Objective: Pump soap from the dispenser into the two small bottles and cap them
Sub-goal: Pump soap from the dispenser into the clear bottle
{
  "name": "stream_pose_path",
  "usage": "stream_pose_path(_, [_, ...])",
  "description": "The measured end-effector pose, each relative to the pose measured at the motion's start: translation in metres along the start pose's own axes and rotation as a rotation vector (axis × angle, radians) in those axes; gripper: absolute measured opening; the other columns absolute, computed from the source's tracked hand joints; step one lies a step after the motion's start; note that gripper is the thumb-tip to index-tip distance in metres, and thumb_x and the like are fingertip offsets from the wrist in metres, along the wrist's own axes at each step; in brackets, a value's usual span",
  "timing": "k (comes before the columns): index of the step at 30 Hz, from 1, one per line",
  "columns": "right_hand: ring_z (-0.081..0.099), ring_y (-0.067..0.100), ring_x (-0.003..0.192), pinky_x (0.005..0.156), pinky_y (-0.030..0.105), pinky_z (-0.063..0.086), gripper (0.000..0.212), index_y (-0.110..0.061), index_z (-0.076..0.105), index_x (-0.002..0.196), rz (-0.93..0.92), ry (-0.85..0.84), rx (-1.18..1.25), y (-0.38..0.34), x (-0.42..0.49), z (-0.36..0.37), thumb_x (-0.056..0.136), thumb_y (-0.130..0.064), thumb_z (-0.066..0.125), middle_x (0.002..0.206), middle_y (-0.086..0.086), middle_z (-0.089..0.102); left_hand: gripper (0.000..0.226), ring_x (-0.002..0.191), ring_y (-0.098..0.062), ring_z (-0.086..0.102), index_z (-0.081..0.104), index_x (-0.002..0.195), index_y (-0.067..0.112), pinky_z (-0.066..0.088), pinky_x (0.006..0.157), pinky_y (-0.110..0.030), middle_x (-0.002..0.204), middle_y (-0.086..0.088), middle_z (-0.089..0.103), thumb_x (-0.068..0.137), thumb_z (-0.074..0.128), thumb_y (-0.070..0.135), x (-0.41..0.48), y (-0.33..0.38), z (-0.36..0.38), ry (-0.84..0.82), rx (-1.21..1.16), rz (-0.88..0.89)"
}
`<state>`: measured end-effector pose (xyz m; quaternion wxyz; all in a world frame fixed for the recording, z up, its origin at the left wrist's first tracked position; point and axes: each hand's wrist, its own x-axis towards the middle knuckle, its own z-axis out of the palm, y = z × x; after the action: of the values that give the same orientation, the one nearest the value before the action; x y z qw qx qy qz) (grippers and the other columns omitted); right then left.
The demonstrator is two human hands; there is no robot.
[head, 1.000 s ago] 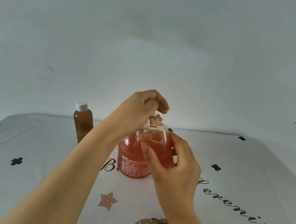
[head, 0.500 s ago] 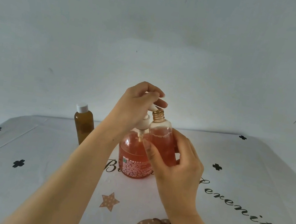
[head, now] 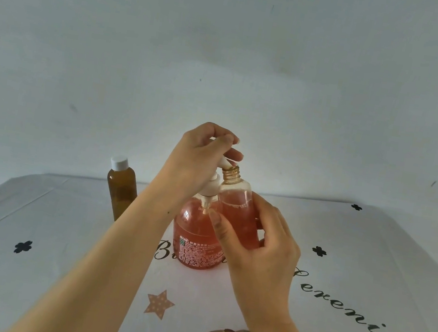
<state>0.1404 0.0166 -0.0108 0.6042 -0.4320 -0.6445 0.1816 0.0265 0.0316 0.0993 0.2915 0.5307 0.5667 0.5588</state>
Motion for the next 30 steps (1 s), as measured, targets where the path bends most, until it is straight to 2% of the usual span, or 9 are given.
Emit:
stream_pose_path(6, [0.064,0.003,0.088,0.075,0.037,0.057,0.059,-0.031,0.066,0.116,-0.010,0.002,-0.001,-0.001,0.001,0.000,0.076,-0.074,0.060,0.099,-0.018,0.067,0.019,0.091,-0.026,0.069,0.067,0.093,0.013,0.055,0.082,-0.038,0.090,-0.007,0.074,0.096,0.048,0.016,0.001,0.000,0.003,0.011,-0.062,-0.030])
stream_pose_path(10, [0.064,0.003,0.090,0.077,0.038,0.056,0.058,-0.033,0.066,0.116,-0.007,-0.006,0.008,-0.001,0.001,0.000,0.076,-0.075,0.060,0.100,-0.019,0.067,0.027,0.072,-0.016,0.066,0.066,0.096,0.009,0.055,0.062,-0.022,0.090,-0.010,0.073,0.092,0.040,-0.001,0.000,-0.001,0.004,-0.006,-0.118,-0.051])
stream_pose_path(12, [0.064,0.003,0.089,0.077,0.039,0.056,0.057,-0.034,0.066,0.115,-0.009,-0.003,0.008,0.000,0.000,0.000,0.076,-0.074,0.060,0.099,-0.019,0.067,0.030,0.067,-0.012,0.066,0.065,0.096,0.008,0.053,0.055,-0.020,0.089,-0.010,0.072,0.091,0.038,-0.004,0.000,-0.001,0.005,-0.017,-0.147,-0.059])
stream_pose_path(15, [0.064,0.003,0.089,0.076,0.038,0.056,0.057,-0.034,0.066,0.115,-0.016,-0.005,-0.003,0.000,0.000,0.000,0.076,-0.074,0.060,0.098,-0.019,0.067,0.033,0.069,-0.012,0.067,0.066,0.091,0.012,0.053,0.056,-0.023,0.086,-0.007,0.073,0.090,0.037,-0.004,0.001,-0.003,0.006,-0.034,-0.121,-0.034])
stream_pose_path(18, [0.064,0.003,0.088,0.074,0.032,0.057,0.057,-0.033,0.068,0.115,-0.003,-0.013,-0.003,0.002,0.000,0.001,0.075,-0.074,0.061,0.097,-0.019,0.067,0.037,0.069,-0.013,0.069,0.065,0.082,0.016,0.052,0.058,-0.029,0.081,-0.002,0.072,0.088,0.035,-0.003,0.002,-0.008,0.006,-0.054,-0.092,-0.010])
stream_pose_path(21, [0.063,0.003,0.086,0.073,0.027,0.056,0.056,-0.033,0.068,0.113,-0.003,-0.016,-0.014,0.003,-0.001,0.001,0.075,-0.073,0.062,0.094,-0.018,0.066,0.037,0.071,-0.011,0.070,0.066,0.081,0.017,0.050,0.061,-0.034,0.087,0.001,0.072,0.090,0.034,-0.002,0.001,-0.012,0.005,-0.092,-0.021,0.017])
stream_pose_path(25, [0.063,0.004,0.085,0.073,0.029,0.056,0.055,-0.034,0.068,0.113,0.000,-0.033,-0.029,0.006,-0.003,0.000,0.075,-0.073,0.061,0.094,-0.018,0.065,0.039,0.072,-0.009,0.070,0.066,0.079,0.020,0.052,0.060,-0.032,0.093,0.002,0.071,0.092,0.034,0.002,0.000,-0.015,0.004,-0.103,0.034,0.038])
stream_pose_path(30, [0.064,0.005,0.083,0.071,0.029,0.057,0.060,-0.031,0.069,0.116,-0.018,-0.019,-0.035,0.004,-0.002,-0.001,0.076,-0.075,0.058,0.095,-0.017,0.066,0.037,0.076,-0.011,0.071,0.067,0.082,0.019,0.056,0.068,-0.031,0.092,0.002,0.072,0.093,0.035,0.002,-0.001,-0.015,0.003,-0.098,0.039,0.037])
